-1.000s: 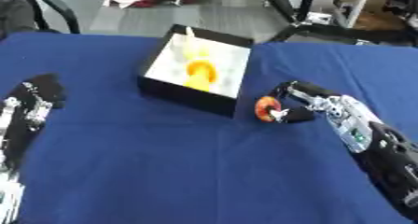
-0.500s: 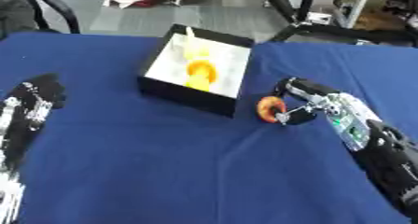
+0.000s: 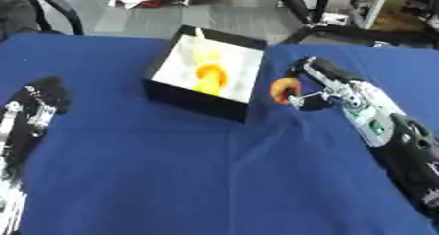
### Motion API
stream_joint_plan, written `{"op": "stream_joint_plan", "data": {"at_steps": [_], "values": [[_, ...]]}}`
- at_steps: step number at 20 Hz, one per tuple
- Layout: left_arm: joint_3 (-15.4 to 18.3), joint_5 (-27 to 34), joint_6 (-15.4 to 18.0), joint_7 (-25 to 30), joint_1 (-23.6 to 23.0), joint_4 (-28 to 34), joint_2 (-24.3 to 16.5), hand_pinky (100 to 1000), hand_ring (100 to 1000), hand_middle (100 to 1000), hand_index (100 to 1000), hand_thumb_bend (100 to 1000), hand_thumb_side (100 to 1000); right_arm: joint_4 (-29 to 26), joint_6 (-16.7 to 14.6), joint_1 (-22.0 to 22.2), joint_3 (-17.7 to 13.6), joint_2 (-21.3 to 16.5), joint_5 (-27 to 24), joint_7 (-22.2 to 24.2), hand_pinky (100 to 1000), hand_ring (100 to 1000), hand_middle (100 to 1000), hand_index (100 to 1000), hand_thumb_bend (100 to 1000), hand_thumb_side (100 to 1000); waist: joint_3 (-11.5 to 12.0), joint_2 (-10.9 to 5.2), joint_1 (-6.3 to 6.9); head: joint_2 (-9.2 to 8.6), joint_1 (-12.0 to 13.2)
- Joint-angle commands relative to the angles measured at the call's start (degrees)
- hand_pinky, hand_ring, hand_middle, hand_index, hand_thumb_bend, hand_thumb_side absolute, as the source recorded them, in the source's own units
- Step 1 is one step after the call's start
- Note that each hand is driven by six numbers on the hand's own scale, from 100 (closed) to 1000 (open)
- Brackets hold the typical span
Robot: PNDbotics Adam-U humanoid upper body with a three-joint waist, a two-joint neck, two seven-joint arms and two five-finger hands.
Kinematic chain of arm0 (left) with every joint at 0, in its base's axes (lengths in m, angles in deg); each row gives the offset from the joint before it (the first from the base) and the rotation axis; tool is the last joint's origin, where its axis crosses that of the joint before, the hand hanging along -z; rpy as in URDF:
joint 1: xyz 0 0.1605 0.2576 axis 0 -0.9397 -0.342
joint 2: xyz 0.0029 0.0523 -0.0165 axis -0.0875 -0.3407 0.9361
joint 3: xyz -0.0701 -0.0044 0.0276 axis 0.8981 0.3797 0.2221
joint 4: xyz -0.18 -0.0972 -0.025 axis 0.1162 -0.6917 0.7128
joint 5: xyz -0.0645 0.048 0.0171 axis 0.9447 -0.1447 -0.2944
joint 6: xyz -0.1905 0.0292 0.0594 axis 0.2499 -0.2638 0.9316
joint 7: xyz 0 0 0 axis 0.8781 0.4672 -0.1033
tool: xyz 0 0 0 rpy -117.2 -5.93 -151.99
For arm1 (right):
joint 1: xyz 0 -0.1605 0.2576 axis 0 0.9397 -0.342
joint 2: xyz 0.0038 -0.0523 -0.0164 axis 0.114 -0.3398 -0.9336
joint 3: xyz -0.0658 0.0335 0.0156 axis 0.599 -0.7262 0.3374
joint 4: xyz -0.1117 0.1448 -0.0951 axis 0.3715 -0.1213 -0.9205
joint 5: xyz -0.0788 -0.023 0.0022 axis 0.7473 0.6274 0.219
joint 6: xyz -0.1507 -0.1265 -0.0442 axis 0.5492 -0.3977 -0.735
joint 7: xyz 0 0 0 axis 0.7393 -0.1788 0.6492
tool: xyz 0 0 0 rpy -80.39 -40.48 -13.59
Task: Pick up objects on the table and place them in the box.
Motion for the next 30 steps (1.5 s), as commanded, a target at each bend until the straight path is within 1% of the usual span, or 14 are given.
{"op": "stream_joint_plan", "data": {"at_steps": [1,5,9,11,12,14,15,16,19,20,22,25,26,30], "values": [[0.37,0.43,0.03,0.18,0.27,0.84,-0.72,700,662,637,817,554,788,0.11,1.17,-4.26,-0.82,-1.07,-1.27,0.28,795,730,627,298,100,100,0.02,-0.37,0.45,-0.08,-0.11],[0.02,0.52,0.09,0.52,0.40,0.79,-0.60,700,662,637,817,553,789,8.50,2.04,-10.03,-1.48,3.45,0.23,0.25,795,728,626,298,100,100,0.53,-0.31,0.73,-0.08,-0.86],[-0.57,0.71,0.23,1.10,0.85,0.85,-0.35,700,662,637,818,549,792,17.08,1.01,-13.54,-2.64,9.07,5.47,-1.08,797,732,633,332,100,100,1.69,0.02,1.12,-0.08,-2.15],[-0.80,0.81,0.27,1.35,1.08,0.90,-0.26,700,662,637,818,551,790,20.23,0.19,-14.29,-3.15,11.52,8.25,-2.00,799,735,639,400,100,100,2.17,0.20,1.28,-0.08,-2.76],[-0.88,0.85,0.27,1.44,1.15,0.92,-0.21,700,662,637,818,551,790,21.36,-0.27,-14.44,-3.29,12.50,9.53,-2.54,800,739,650,510,100,100,2.33,0.28,1.33,-0.08,-3.00],[-0.99,0.90,0.28,1.59,1.23,0.93,-0.17,700,662,637,818,550,791,23.03,-1.14,-14.41,-3.32,14.03,11.86,-3.53,801,743,662,616,100,114,2.52,0.39,1.35,-0.08,-3.30],[-1.01,0.91,0.28,1.63,1.24,0.94,-0.16,700,662,637,818,550,791,23.60,-1.50,-14.29,-3.28,14.54,12.87,-4.01,801,744,665,646,100,172,2.57,0.43,1.31,-0.08,-3.37],[-1.02,0.92,0.28,1.65,1.24,0.94,-0.15,700,662,637,818,550,791,23.93,-1.88,-14.18,-3.15,14.85,13.80,-4.44,804,751,678,713,121,336,2.57,0.45,1.25,-0.08,-3.39],[-0.97,0.87,0.25,1.64,1.15,0.87,-0.15,700,662,637,818,549,793,23.24,-3.38,-13.78,-2.39,14.77,16.07,-4.84,810,767,708,801,238,593,2.34,0.48,0.97,-0.08,-3.23],[-0.94,0.84,0.23,1.61,1.10,0.83,-0.16,700,663,637,818,549,793,22.52,-3.87,-13.61,-2.17,14.46,16.42,-4.66,811,772,716,822,254,651,2.17,0.49,0.88,-0.08,-3.07],[-0.85,0.75,0.22,1.53,1.06,0.80,-0.20,700,664,638,818,548,794,20.54,-4.43,-13.06,-2.01,13.60,15.94,-4.35,813,777,725,850,258,694,1.88,0.52,0.73,-0.08,-2.82],[-0.60,0.66,0.18,1.27,1.00,0.78,-0.31,700,665,638,817,547,795,15.23,-4.63,-11.37,-1.89,11.36,12.49,-4.41,813,778,728,864,229,676,1.25,0.63,0.46,-0.08,-2.11],[-0.54,0.63,0.17,1.19,0.96,0.76,-0.33,700,666,638,817,547,796,12.83,-4.40,-10.53,-1.87,10.44,10.65,-4.74,812,777,728,861,208,627,1.01,0.66,0.36,-0.08,-1.79],[-0.41,0.51,0.12,0.97,0.86,0.67,-0.35,699,666,638,817,546,796,3.79,-2.10,-7.36,-1.20,7.35,3.29,-5.10,813,777,729,860,186,589,0.40,0.69,0.10,-0.08,-1.08]]}}
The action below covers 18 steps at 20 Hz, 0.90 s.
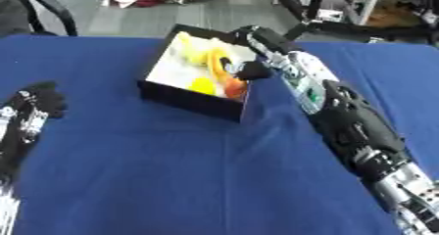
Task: Pick up objects on the table and place them in the box.
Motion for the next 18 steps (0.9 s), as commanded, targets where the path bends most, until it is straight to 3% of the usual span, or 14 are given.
{"op": "stream_joint_plan", "data": {"at_steps": [1,2,7,11,14,18], "values": [[0.48,-0.09,0.04,-0.30,0.55,0.68,-0.44,699,666,638,817,546,796,-6.22,1.79,-0.41,0.51,-2.78,-4.29,0.30,813,777,729,860,186,589,-0.01,0.31,-0.28,-0.08,0.44],[0.49,-0.09,0.04,-0.32,0.56,0.67,-0.43,699,668,639,816,545,796,-6.85,2.25,-0.28,0.60,-2.95,-4.79,0.54,811,773,726,856,100,447,-0.05,0.33,-0.32,-0.08,0.53],[1.71,-0.44,-0.36,-2.35,0.36,0.26,-0.51,696,667,638,814,538,802,-13.38,4.60,5.74,-5.19,-4.65,-8.91,-2.81,806,765,717,848,100,494,-4.73,1.45,-1.20,-0.08,4.85],[1.80,-0.55,-0.55,-3.35,0.31,-0.18,-0.48,695,666,637,811,529,808,-19.73,6.30,12.08,-10.98,-4.59,-12.82,-6.70,803,761,711,843,100,522,-5.94,1.99,-1.27,-0.08,6.00],[1.84,-0.59,-0.66,-3.93,0.25,-0.62,-0.03,693,665,636,809,526,810,-23.76,7.96,16.61,-11.98,-3.51,-15.61,-9.49,802,761,710,836,100,538,-6.34,2.13,-0.97,-0.08,6.54],[1.82,-0.58,-0.72,-4.53,-0.36,-1.19,0.64,691,662,633,806,522,813,-27.43,7.79,23.18,-12.41,-1.21,-19.65,-13.53,800,759,709,821,100,535,-6.54,1.83,-0.45,-0.08,6.50]]}}
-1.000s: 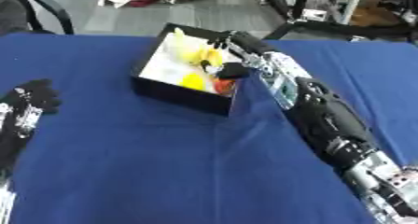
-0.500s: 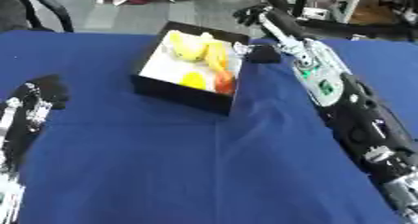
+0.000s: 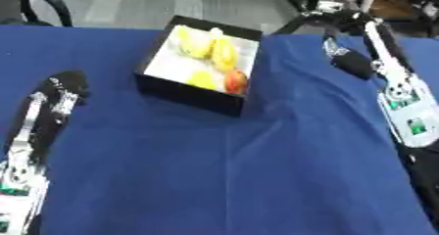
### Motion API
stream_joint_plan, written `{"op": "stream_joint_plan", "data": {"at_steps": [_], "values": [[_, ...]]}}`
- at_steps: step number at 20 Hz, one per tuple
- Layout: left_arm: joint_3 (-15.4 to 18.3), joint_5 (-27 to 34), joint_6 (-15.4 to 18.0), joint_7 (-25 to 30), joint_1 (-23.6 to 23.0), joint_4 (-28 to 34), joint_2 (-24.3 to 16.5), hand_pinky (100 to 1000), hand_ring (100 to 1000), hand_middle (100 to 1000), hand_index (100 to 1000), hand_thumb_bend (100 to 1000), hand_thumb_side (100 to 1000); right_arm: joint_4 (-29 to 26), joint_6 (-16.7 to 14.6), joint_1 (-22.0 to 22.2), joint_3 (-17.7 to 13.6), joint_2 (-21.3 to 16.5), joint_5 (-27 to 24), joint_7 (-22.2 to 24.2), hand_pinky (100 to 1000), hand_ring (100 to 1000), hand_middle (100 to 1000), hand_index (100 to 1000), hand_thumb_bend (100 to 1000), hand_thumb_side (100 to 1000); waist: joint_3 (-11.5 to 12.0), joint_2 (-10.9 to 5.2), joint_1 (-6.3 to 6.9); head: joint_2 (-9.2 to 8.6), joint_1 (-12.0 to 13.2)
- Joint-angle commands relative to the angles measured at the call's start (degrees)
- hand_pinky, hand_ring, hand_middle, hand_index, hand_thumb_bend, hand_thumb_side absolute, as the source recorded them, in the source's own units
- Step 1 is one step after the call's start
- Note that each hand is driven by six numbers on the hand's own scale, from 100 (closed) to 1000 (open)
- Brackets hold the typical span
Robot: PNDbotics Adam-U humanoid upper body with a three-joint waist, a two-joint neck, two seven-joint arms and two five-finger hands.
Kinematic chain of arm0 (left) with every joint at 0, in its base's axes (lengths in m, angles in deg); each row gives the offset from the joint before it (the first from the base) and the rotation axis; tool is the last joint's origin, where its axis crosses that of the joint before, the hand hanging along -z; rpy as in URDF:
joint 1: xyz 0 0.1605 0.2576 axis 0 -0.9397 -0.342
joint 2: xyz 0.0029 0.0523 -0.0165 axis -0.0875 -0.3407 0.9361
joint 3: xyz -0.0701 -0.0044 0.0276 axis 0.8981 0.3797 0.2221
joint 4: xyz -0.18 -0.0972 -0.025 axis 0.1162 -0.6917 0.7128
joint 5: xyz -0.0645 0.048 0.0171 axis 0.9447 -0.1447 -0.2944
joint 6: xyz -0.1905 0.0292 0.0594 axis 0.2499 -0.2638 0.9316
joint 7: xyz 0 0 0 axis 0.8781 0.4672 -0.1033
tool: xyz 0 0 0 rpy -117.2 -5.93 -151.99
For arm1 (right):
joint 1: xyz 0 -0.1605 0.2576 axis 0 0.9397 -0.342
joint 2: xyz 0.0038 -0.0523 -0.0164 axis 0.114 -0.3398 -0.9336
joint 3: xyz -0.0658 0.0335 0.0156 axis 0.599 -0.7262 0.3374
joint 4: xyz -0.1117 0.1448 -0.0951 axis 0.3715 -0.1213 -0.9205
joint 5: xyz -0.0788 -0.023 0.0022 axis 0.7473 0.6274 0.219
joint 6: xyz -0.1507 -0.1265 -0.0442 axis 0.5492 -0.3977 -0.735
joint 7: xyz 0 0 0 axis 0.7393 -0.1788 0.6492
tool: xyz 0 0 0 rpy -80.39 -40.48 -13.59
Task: Pick up objects on the table and place them in the box.
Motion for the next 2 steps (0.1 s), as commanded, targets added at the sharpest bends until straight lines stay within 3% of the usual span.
{"op": "stream_joint_plan", "data": {"at_steps": [1,2], "values": [[0.21,-0.08,0.02,-0.58,0.05,0.18,0.11,691,661,632,806,520,814,-3.84,-0.35,2.80,-0.52,0.79,-3.43,-3.35,799,758,708,817,100,534,-0.08,-0.12,0.29,-0.08,0.00],[0.11,-0.06,0.01,-0.62,-0.06,0.07,0.24,690,661,632,805,519,815,-4.37,-0.62,4.47,-0.20,1.05,-4.46,-4.38,799,758,708,817,100,534,-0.03,-0.20,0.35,-0.08,-0.04]]}}
